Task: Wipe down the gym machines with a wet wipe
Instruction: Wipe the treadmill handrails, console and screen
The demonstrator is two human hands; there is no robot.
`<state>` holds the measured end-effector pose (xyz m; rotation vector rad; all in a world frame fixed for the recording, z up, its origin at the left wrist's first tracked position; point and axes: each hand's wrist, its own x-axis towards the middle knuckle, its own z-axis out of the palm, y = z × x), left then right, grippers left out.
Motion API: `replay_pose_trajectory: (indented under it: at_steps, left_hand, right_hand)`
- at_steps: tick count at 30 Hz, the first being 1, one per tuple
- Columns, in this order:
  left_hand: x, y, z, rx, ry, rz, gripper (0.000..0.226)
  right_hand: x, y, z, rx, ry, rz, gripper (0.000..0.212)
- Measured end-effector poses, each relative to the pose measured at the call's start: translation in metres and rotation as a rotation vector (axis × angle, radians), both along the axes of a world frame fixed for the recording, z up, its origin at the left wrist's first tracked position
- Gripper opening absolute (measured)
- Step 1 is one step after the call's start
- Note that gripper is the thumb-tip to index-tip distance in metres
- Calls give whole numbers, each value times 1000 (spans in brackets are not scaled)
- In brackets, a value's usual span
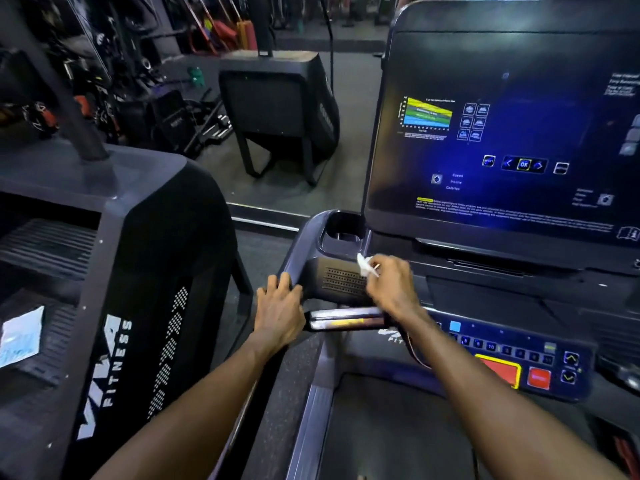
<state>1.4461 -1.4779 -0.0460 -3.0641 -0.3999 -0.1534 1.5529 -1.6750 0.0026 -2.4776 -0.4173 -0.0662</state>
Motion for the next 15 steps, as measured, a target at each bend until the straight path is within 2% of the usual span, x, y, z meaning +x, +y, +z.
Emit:
replay_pose_trajectory:
  at_steps: [2, 6, 12, 15]
  left_hand:
    - [12, 2, 7, -33, 24, 20, 24]
    - [34, 7, 9, -96, 59, 43, 24]
    - [50, 16, 12, -154, 103, 10, 22]
    - [53, 20, 14, -216, 110, 2, 21]
  right_hand:
    - [27, -13, 2, -172, -40, 47, 30]
    - [53, -14, 1, -474, 51, 162, 28]
    - [36, 21, -22, -626, 158, 441, 27]
    - [45, 25, -10, -609, 155, 467, 22]
